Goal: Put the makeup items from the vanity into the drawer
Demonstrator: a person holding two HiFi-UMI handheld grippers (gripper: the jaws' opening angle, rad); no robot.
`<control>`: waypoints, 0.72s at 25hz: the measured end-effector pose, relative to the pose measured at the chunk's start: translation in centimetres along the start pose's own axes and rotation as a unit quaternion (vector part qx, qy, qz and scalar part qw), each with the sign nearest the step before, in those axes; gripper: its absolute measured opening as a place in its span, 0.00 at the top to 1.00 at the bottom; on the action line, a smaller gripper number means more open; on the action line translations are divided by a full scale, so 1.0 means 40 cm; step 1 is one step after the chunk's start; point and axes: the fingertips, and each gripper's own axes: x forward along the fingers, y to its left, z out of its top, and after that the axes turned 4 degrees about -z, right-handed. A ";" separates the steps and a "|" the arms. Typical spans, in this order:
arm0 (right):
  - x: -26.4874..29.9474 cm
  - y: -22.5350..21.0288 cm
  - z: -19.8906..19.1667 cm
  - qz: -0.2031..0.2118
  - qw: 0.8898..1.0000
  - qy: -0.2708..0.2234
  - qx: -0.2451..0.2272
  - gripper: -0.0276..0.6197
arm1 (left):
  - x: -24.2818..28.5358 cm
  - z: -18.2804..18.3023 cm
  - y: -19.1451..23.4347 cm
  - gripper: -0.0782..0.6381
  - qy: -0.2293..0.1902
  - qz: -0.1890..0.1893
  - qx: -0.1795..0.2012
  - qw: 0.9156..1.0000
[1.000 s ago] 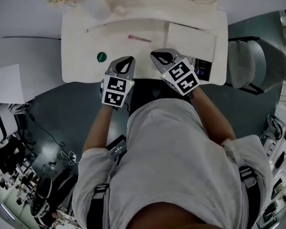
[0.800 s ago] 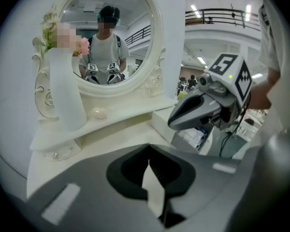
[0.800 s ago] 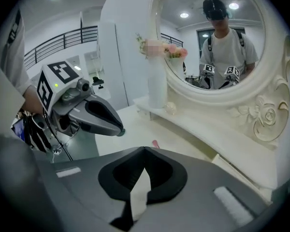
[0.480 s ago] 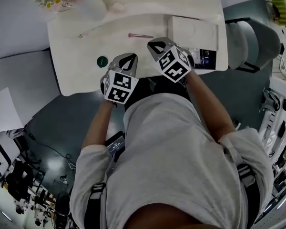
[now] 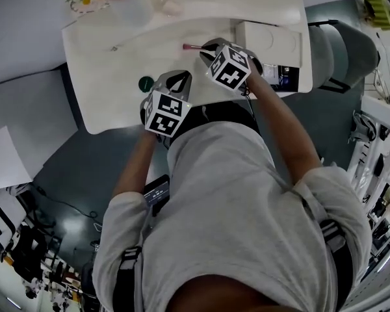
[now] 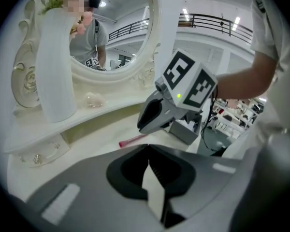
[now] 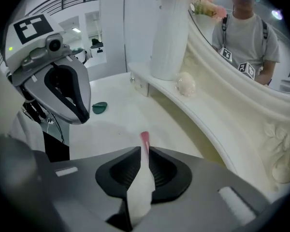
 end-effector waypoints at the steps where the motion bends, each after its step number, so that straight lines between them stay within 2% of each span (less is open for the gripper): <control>1: 0.010 0.001 -0.002 0.002 1.000 0.005 -0.001 0.87 | -0.005 -0.006 0.002 0.89 0.000 0.000 -0.003 1.000; 12: 0.123 -0.007 -0.028 0.032 0.996 0.064 -0.045 0.83 | -0.040 -0.079 0.014 0.89 0.005 0.001 -0.050 0.999; 18: 0.145 -0.001 -0.034 0.063 0.993 0.088 -0.041 0.83 | -0.052 -0.101 0.020 0.89 0.006 0.004 -0.068 0.998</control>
